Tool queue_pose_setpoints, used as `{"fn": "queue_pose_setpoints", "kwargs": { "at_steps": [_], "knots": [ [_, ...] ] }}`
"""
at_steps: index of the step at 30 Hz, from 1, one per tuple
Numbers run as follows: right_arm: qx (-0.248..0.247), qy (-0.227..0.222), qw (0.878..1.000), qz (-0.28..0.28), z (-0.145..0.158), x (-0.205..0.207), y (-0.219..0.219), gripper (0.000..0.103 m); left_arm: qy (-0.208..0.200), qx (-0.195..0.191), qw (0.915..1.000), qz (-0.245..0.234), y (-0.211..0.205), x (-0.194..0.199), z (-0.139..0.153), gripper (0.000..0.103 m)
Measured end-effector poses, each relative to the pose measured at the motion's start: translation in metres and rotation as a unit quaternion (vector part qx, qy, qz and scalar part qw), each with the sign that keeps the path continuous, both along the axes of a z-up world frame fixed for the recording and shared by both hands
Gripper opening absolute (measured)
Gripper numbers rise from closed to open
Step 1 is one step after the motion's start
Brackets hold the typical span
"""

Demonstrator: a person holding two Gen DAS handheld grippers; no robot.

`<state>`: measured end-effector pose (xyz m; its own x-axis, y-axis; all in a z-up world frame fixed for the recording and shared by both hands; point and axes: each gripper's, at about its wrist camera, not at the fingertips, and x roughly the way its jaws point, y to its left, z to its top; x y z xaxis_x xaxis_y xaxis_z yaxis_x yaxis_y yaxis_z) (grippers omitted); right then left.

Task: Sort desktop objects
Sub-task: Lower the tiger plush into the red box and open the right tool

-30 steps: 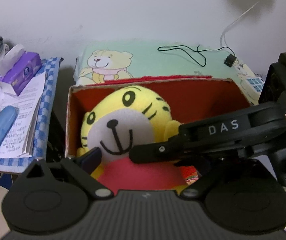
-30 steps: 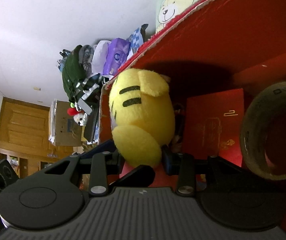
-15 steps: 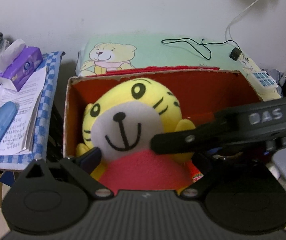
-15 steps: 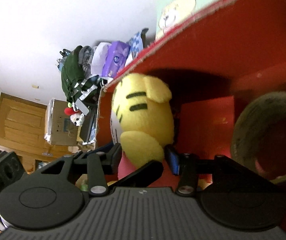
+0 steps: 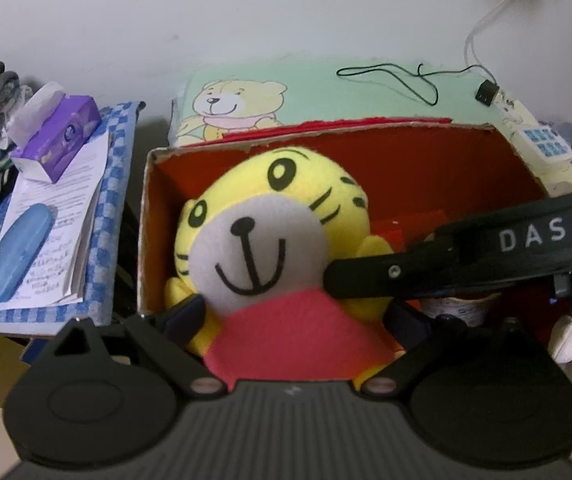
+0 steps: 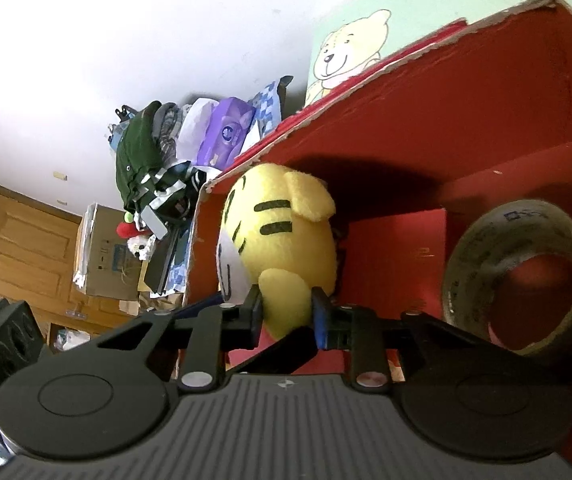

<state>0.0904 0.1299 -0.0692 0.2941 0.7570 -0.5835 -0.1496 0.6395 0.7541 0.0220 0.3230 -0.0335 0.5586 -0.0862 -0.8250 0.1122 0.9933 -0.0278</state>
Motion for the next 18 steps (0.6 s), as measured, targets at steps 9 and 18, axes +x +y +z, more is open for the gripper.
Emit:
{"fn": "queue_pose_setpoints", "kwargs": {
  "at_steps": [9, 18],
  "knots": [
    [-0.008, -0.015, 1.0, -0.011, 0.009, -0.007, -0.006, 0.033, 0.003, 0.009, 0.9999, 0.006, -0.007, -0.004, 0.004, 0.098],
    [-0.097, -0.083, 0.991, -0.038, 0.027, -0.027, -0.021, 0.033, -0.002, 0.04, 0.9991, 0.016, -0.021, -0.01, 0.012, 0.097]
  ]
}}
